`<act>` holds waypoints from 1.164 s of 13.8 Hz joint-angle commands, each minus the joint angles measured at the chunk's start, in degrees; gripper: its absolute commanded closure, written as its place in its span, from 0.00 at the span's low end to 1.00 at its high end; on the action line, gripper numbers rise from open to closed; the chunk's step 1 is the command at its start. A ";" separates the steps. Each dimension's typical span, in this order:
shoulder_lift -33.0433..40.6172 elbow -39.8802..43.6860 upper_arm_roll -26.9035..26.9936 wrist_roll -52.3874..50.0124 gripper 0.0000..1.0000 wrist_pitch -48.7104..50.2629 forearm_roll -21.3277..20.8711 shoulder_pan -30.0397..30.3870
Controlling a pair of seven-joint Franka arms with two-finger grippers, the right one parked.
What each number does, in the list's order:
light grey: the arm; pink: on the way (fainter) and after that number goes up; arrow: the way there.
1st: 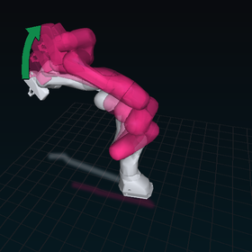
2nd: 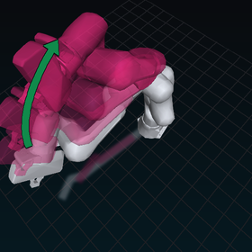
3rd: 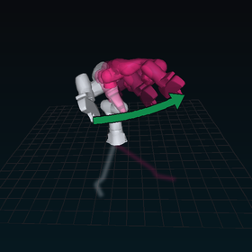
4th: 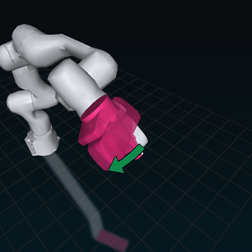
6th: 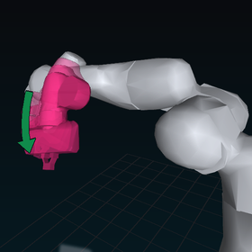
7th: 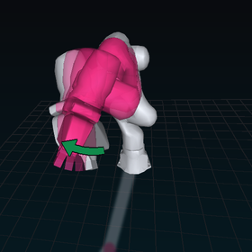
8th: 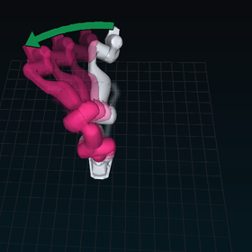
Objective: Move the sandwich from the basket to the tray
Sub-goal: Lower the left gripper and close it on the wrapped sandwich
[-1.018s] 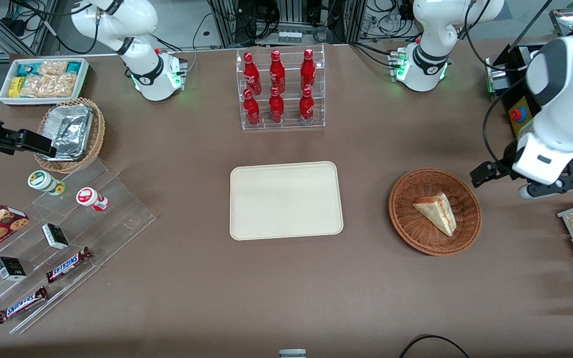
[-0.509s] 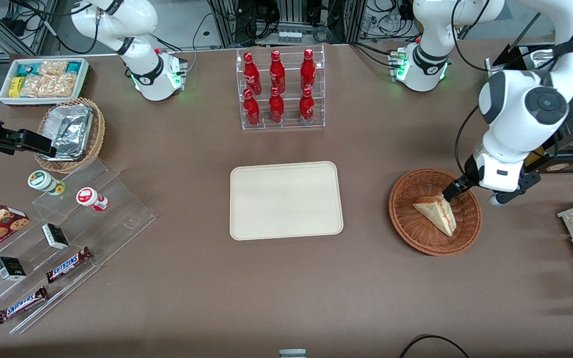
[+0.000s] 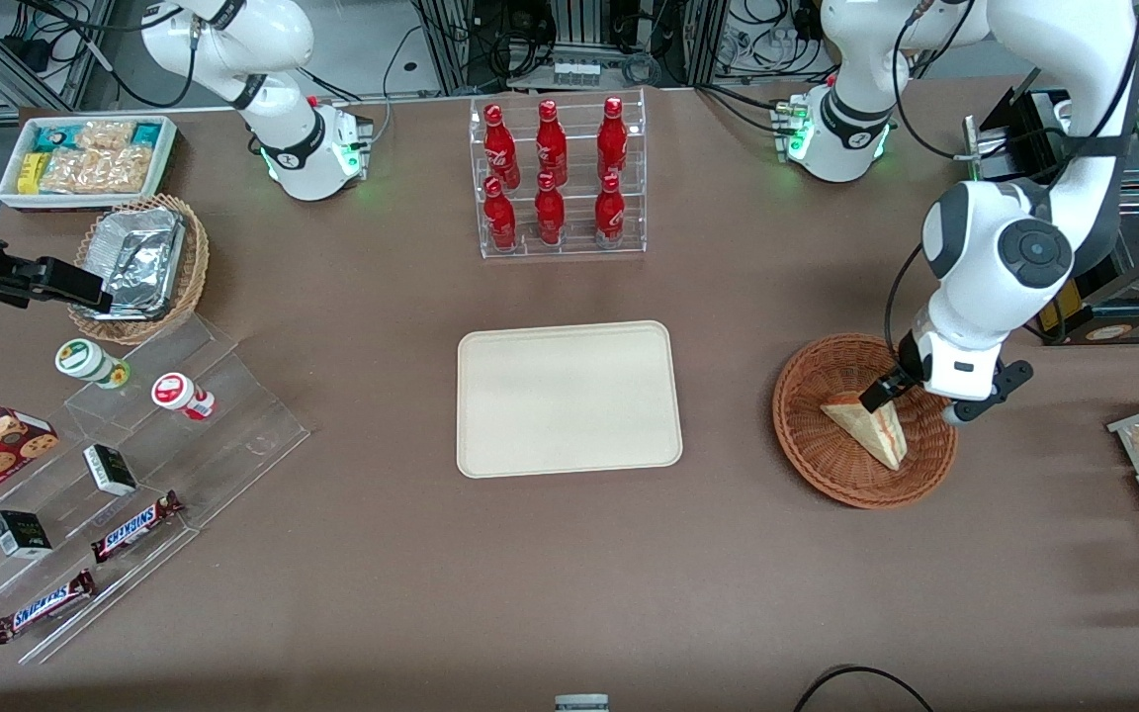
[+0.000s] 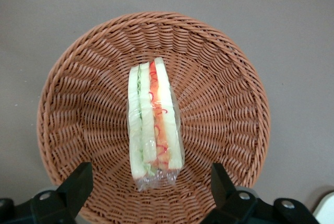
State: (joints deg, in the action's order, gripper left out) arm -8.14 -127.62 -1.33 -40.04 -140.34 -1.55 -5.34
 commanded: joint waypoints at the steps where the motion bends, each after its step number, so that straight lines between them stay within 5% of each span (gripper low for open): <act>1: -1.26 -1.49 0.10 -1.53 0.00 -3.43 -0.91 -0.02; 7: -4.25 -4.48 0.18 -1.53 0.01 -8.81 -0.91 0.42; 9: -4.87 -4.13 0.18 -1.62 0.22 -9.07 -0.82 0.42; 12: -5.39 -3.17 0.18 -1.71 1.00 -8.98 -0.74 0.42; 16: -4.61 -0.10 0.18 -3.20 1.00 -6.27 -1.00 -0.20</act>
State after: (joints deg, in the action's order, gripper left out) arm -13.08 -129.99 -1.20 -41.40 -148.60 -1.55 -5.04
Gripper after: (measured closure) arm 0.714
